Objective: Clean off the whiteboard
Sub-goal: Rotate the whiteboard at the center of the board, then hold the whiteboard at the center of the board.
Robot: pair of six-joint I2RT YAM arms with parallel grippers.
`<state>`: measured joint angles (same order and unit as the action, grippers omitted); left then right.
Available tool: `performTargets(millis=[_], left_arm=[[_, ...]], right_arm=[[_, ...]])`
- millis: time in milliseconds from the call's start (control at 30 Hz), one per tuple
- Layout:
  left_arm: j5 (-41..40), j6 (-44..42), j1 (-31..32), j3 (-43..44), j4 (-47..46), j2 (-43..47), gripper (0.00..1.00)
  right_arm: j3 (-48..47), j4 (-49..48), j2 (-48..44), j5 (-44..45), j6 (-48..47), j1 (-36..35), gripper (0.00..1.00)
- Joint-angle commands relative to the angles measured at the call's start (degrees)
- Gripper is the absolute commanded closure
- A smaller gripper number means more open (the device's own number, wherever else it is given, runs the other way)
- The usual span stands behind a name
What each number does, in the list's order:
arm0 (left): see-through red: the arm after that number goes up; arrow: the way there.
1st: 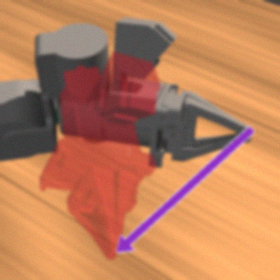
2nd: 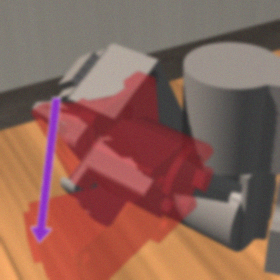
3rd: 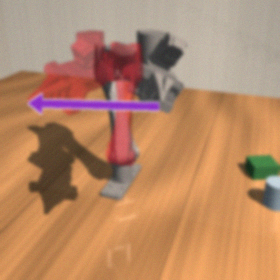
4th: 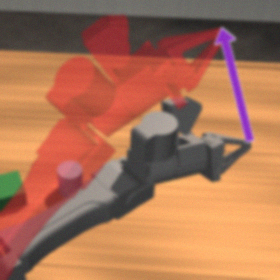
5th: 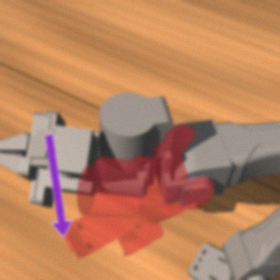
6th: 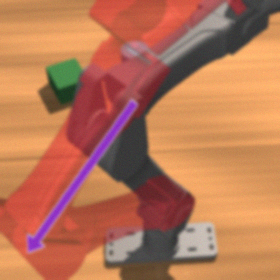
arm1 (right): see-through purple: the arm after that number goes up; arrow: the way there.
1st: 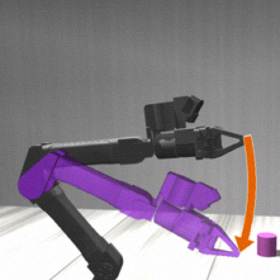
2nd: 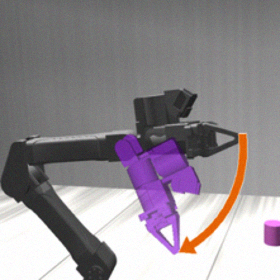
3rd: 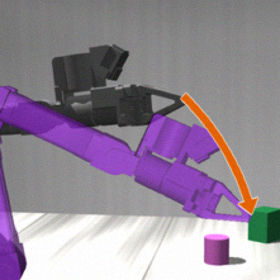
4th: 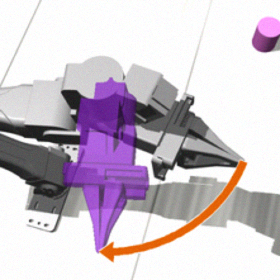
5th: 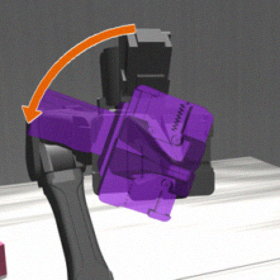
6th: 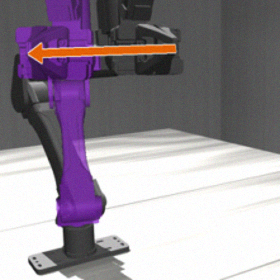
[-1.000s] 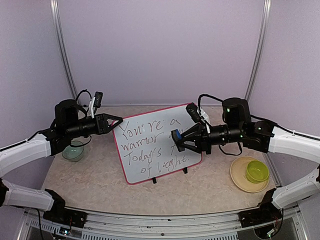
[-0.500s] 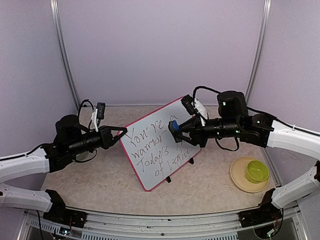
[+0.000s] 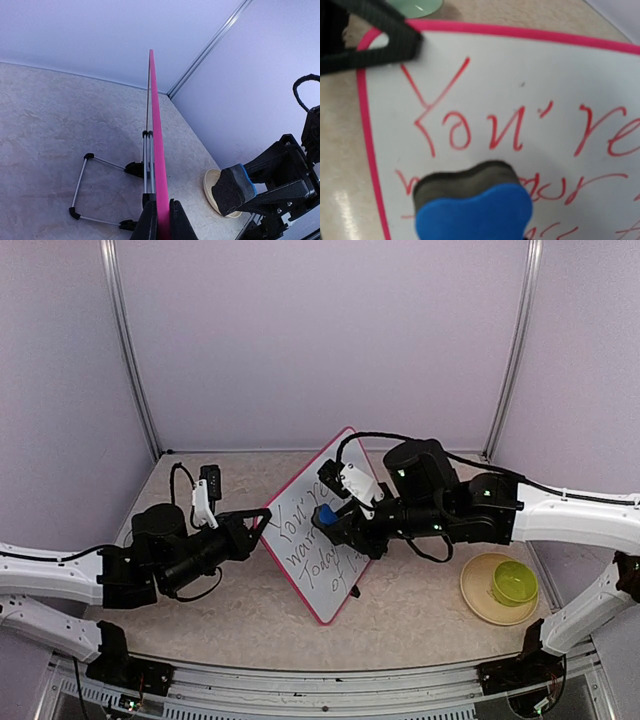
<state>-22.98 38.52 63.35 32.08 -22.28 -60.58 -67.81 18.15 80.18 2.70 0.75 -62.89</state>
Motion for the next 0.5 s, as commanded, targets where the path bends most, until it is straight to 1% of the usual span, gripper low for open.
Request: performTargets(millis=[0,67,100,133,333,467], left_arm=[[-5.97,3.19,4.23,2.78,3.46,-3.44,0.85],[-6.92,3.32,4.83,3.28,3.5,-3.09,0.71],[-7.31,3.31,4.97,3.45,3.58,-2.69,0.65],[-7.72,3.4,5.02,3.62,3.81,-2.03,0.62],[-9.92,2.55,5.11,4.97,5.74,1.81,0.59],[-10.3,2.16,5.11,7.59,9.07,1.37,0.58]], right_arm=[[-2.83,2.82,-0.05,6.61,-0.56,-1.49,0.66],[-3.19,3.77,0.02,7.83,-0.26,-1.84,0.66],[-3.35,4.34,0.17,8.57,-0.27,-2.02,0.66],[-3.52,4.75,0.34,9.52,-0.31,-2.31,0.66],[-5.06,6.25,2.37,13.75,-0.66,-4.17,0.66],[-6.81,6.11,3.87,14.38,-0.9,-5.48,0.66]])
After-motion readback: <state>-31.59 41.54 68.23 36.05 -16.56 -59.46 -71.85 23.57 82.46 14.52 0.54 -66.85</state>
